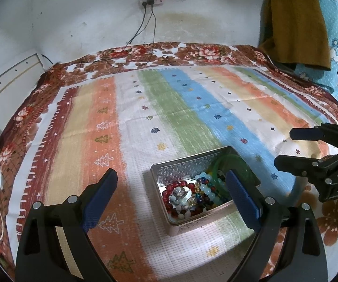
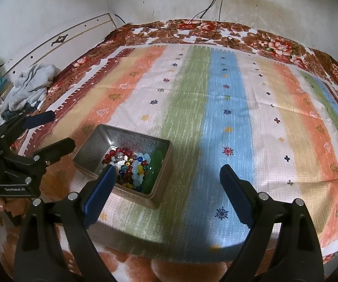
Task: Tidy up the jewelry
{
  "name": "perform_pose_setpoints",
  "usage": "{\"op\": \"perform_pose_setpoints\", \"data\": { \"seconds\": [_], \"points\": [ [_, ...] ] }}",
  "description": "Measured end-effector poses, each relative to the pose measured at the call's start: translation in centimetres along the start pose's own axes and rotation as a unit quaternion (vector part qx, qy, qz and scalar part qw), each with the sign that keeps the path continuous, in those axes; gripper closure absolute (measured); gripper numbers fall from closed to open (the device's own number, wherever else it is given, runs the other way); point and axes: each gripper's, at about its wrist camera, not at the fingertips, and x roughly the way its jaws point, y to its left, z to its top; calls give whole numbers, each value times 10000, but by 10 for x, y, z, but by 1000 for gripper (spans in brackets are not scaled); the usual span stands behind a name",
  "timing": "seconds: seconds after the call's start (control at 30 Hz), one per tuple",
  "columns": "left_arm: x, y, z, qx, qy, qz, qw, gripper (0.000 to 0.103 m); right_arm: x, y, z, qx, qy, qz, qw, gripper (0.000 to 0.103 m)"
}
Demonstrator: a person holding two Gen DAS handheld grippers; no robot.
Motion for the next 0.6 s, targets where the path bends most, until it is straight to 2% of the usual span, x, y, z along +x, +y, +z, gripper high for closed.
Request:
{"op": "perform_pose_setpoints", "data": {
  "seconds": [0.6],
  "points": [
    [4, 3, 1, -72, 137, 16, 9999, 11, 4, -1, -3, -33, 80, -21, 10000, 14]
  ]
}}
